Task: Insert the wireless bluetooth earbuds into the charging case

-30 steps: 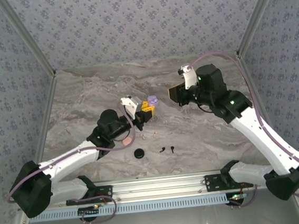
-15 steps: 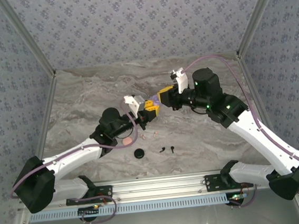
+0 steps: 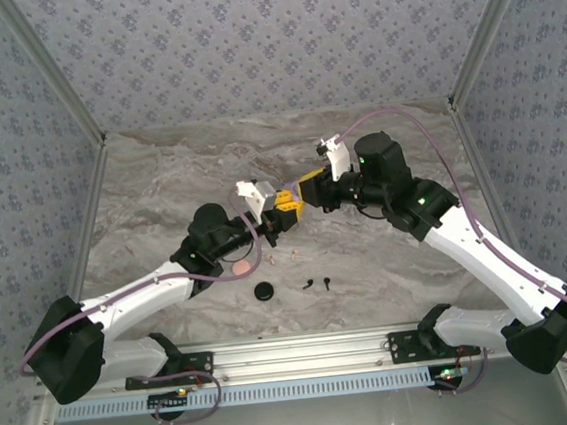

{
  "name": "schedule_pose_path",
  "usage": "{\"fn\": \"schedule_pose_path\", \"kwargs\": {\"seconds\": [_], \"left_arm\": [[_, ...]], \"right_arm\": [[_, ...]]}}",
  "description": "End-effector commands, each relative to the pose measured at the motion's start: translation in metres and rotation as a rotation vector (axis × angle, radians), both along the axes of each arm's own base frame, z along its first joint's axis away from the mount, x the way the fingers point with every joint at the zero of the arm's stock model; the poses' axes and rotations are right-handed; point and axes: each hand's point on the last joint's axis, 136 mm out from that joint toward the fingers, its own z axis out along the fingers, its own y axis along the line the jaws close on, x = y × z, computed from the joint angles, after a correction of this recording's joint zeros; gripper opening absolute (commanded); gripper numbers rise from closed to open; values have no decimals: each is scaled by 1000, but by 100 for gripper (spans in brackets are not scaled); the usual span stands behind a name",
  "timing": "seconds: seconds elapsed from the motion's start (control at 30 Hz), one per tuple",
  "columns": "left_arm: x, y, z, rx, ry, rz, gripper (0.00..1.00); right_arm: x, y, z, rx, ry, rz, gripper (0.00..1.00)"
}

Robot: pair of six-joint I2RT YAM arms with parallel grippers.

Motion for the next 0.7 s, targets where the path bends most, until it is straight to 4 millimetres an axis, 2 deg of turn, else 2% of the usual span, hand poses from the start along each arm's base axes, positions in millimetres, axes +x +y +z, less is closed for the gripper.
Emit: {"fn": "schedule_pose_path", "kwargs": {"seconds": [0.0, 0.47, 0.67], "left_arm": [[-5, -4, 27, -57, -56, -27, 0], [-5, -4, 28, -57, -60, -26, 0], [-5, -3, 30, -60, -66, -25, 0]], "right_arm": [[2, 1, -6, -12, 7, -6, 22], [2, -1, -12, -34, 21, -14, 22], [-1, 2, -23, -53, 69, 11, 23]]}}
